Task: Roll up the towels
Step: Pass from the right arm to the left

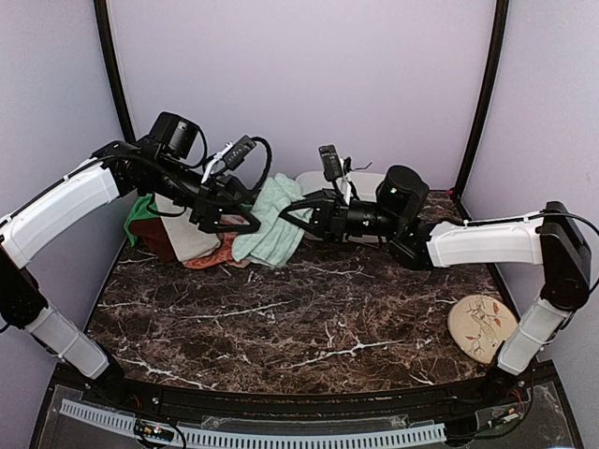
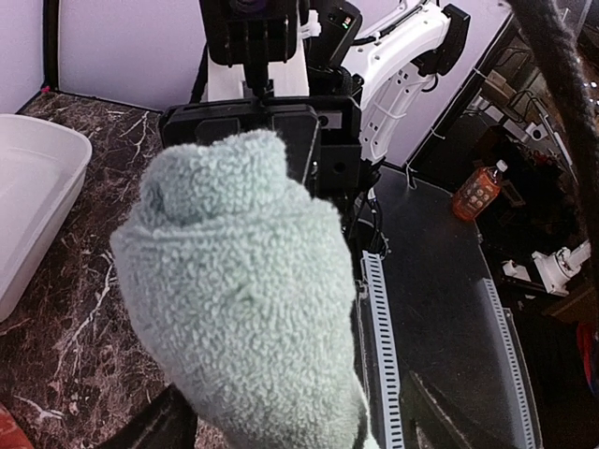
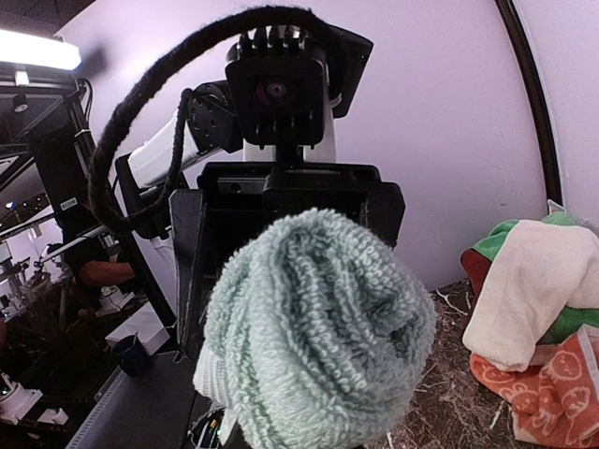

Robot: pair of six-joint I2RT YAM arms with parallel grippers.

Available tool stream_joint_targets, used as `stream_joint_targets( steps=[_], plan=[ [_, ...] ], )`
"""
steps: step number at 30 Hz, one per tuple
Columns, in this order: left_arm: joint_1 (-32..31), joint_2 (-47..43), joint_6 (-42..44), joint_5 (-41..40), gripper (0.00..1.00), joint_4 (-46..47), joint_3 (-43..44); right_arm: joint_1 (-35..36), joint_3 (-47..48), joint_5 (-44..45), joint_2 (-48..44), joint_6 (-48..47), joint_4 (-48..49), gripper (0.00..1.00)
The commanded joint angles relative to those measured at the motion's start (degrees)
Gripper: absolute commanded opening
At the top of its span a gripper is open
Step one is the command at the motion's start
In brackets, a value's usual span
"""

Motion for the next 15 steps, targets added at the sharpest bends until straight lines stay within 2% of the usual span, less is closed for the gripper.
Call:
stream_joint_targets(
  steps=[1, 3, 5, 10, 13, 15],
  plan=[
    [0.15, 0.43, -1.99, 1.62, 0.74, 1.65, 2.09, -0.10, 0.64, 1.93, -0.74, -2.19, -1.58, 0.00],
    [-0.11, 0.94, -2.63, -0.16, 0.70, 2.24, 1.71, 0.28, 1.07, 3.60, -0.84, -4.05, -3.36, 0.00],
    [-0.16, 1.39, -2.09, -0.98, 0.71, 2.22, 0.78, 0.65, 1.51, 4.18, -0.86, -5.54, -4.46, 0.00],
    [0.40, 1.89, -0.66, 4.50, 0.96, -1.22, 0.37, 0.64, 0.59, 2.53, -2.22, -6.93, -4.46, 0.00],
    [0.92, 0.98, -1.07, 7.89, 0.99, -0.80, 0.13, 0.30, -0.33, 1.59, -2.64, -6.05, -2.35, 0.00],
    [0.68, 0.14, -1.75, 7.34, 0.95, 1.97, -1.78, 0.35, 0.08, 2.17, -2.64, -5.51, -1.73, 0.00]
  ],
)
